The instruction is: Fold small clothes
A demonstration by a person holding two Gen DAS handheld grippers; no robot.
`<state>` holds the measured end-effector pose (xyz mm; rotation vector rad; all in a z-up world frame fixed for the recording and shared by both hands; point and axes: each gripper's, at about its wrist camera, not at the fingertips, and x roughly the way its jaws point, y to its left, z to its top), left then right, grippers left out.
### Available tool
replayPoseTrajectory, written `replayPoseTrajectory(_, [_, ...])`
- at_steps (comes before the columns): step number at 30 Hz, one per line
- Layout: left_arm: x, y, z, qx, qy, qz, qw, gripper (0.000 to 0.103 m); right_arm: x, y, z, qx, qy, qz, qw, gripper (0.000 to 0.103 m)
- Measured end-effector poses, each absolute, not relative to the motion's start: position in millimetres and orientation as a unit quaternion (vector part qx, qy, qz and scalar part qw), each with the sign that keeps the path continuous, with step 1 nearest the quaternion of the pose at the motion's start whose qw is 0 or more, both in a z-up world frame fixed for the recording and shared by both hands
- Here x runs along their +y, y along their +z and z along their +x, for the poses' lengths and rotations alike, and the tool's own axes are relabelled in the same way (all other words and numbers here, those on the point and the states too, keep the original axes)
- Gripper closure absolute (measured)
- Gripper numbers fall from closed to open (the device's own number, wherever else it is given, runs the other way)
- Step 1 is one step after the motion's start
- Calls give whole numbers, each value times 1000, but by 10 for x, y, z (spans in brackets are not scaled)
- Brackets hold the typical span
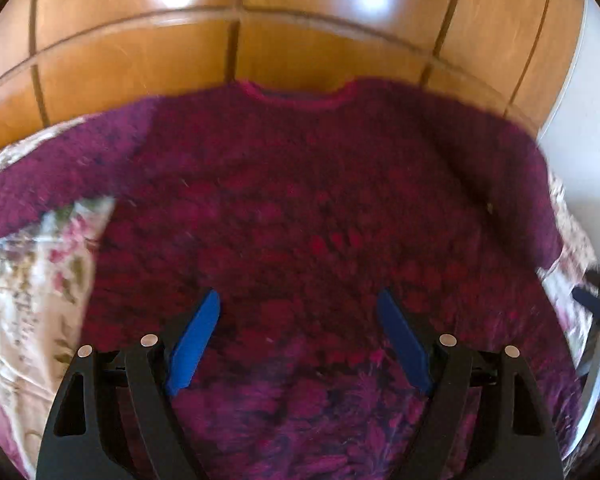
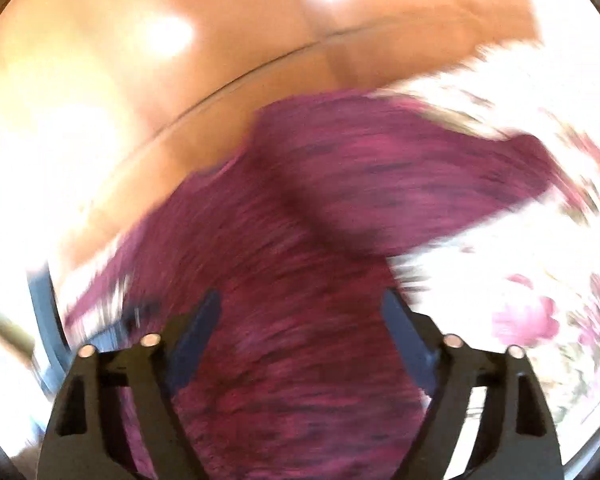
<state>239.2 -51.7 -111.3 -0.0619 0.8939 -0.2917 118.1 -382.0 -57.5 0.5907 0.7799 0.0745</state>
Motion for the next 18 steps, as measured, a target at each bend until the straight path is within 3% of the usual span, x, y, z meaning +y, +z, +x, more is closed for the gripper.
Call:
replayPoseTrajectory(3, [-563,-1233,2404,439,-144,-35,886,16,-4507,-895,1169,367,9,417,832,37])
replayPoseTrajectory(8, [-553,-1297,2330,432,-152,-43,888,14,-5023,-1380,1246,316,-2,569,759,39])
replayPoseTrajectory(14, [-527,-1327,2353,432,-155,-39,888,10,-5112,-1400,1664,293,-6,576,763,41])
replayPoseTrajectory(16, [-526,-1324,2316,432,-154,-36,888,9,-5160,-1352,1799,309,-10,553,773,55])
replayPoseTrajectory(18, [-556,-1308,2342,432,-153,-34,888,9,-5193,-1271,1940,328,-29,518,790,77])
